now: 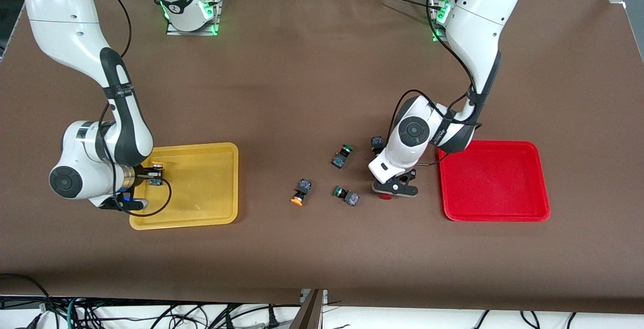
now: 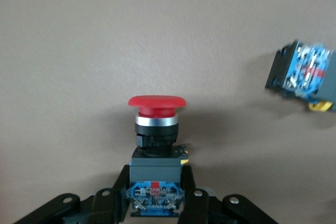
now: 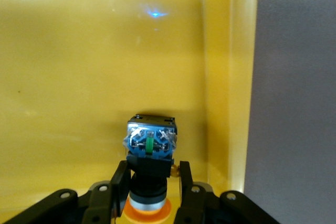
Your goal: Place red and yellow buttons in trays
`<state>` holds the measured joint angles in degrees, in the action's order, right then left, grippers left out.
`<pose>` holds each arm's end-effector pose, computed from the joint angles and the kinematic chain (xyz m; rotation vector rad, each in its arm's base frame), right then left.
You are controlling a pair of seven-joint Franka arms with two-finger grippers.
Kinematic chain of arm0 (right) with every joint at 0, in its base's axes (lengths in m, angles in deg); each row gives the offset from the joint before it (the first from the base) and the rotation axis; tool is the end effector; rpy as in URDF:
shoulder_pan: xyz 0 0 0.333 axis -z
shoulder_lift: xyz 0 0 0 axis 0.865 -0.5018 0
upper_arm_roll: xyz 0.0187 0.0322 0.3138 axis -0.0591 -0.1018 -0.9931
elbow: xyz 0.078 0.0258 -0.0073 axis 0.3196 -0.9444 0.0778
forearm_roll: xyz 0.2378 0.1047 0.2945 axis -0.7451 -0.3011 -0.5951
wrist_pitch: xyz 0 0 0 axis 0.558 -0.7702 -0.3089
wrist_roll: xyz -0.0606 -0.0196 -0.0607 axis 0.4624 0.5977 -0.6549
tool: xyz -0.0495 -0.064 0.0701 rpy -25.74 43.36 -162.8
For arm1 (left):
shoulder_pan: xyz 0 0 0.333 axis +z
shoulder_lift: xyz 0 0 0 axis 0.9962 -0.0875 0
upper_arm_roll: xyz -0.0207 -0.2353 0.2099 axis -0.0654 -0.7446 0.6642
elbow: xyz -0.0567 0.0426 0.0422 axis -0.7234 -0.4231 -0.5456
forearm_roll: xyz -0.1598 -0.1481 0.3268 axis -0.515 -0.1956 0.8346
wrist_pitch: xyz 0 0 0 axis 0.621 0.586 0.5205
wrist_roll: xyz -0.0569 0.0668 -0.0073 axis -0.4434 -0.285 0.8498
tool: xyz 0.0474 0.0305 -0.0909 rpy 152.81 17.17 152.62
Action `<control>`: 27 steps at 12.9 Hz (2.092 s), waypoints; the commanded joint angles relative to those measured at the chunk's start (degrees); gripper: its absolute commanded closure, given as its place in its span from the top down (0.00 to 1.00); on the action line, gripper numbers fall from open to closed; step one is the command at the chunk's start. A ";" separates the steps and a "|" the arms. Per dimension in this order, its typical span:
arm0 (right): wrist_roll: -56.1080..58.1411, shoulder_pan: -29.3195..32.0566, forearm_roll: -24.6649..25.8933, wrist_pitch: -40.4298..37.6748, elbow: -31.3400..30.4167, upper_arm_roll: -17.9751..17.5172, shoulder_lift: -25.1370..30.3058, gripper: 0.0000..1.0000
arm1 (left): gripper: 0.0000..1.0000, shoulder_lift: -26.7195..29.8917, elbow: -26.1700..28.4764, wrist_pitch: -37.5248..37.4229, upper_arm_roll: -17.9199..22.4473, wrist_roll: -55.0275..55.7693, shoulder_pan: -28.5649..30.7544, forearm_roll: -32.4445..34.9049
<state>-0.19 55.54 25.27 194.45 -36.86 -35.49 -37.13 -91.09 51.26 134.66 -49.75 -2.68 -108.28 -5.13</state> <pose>0.6825 -0.0052 0.1999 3.0822 -0.0435 -0.4499 0.6250 -0.3027 0.1867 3.1309 -0.2060 0.1377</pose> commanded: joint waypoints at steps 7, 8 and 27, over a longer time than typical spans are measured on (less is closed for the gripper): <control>-20.36 -11.27 -0.10 -0.14 3.83 -4.49 4.34 1.00 | 0.05 9.50 0.15 -25.54 0.59 -29.56 13.52 1.90; -27.12 -14.35 0.17 0.91 4.44 -4.40 4.34 1.00 | 0.06 9.06 0.15 -25.36 0.50 -36.94 16.42 1.90; -55.66 -32.84 1.04 32.03 13.06 -2.90 -13.24 0.47 | 1.00 5.29 3.85 -16.76 -18.57 18.31 13.65 -0.65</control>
<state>-54.90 23.31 25.23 225.19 -25.76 -38.99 -48.44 -84.11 54.96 115.55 -68.50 9.15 -92.68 -5.44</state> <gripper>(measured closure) 0.066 0.000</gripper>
